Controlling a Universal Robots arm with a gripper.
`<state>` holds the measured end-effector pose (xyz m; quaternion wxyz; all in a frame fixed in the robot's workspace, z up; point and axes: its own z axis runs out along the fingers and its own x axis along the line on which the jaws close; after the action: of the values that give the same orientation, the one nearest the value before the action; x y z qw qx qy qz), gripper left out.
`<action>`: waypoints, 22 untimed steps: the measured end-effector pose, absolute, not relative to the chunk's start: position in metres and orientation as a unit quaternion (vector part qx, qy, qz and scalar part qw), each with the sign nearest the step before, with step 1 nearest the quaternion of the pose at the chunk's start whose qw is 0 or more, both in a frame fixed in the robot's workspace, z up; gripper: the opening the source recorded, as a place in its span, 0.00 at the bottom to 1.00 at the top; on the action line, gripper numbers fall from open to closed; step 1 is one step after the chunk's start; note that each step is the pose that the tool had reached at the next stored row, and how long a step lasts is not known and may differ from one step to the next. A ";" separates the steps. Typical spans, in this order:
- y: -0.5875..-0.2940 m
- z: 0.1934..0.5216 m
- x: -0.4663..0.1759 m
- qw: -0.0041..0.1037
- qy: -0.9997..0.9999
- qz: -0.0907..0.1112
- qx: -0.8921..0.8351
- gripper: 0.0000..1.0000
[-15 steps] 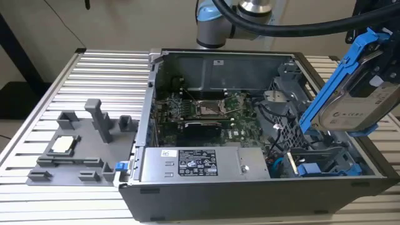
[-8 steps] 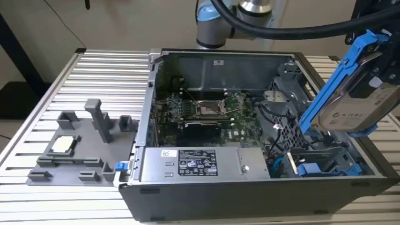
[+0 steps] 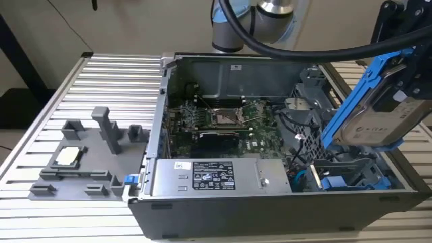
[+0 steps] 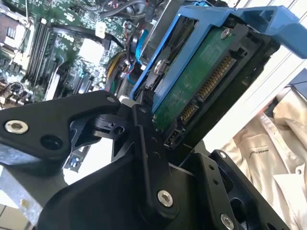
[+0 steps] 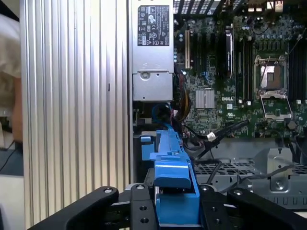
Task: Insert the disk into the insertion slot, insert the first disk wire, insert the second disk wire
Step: 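Insert the disk into the insertion slot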
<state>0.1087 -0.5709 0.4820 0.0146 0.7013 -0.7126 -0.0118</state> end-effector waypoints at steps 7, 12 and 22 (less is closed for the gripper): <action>-0.571 0.475 0.109 0.012 -0.700 -0.009 0.714 0.33; -0.571 0.467 0.110 0.012 -0.700 -0.008 0.714 0.33; -0.571 0.450 0.117 0.012 -0.700 -0.008 0.714 0.33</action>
<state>0.1172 -0.5709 0.4499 0.0119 0.7139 -0.7001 -0.0085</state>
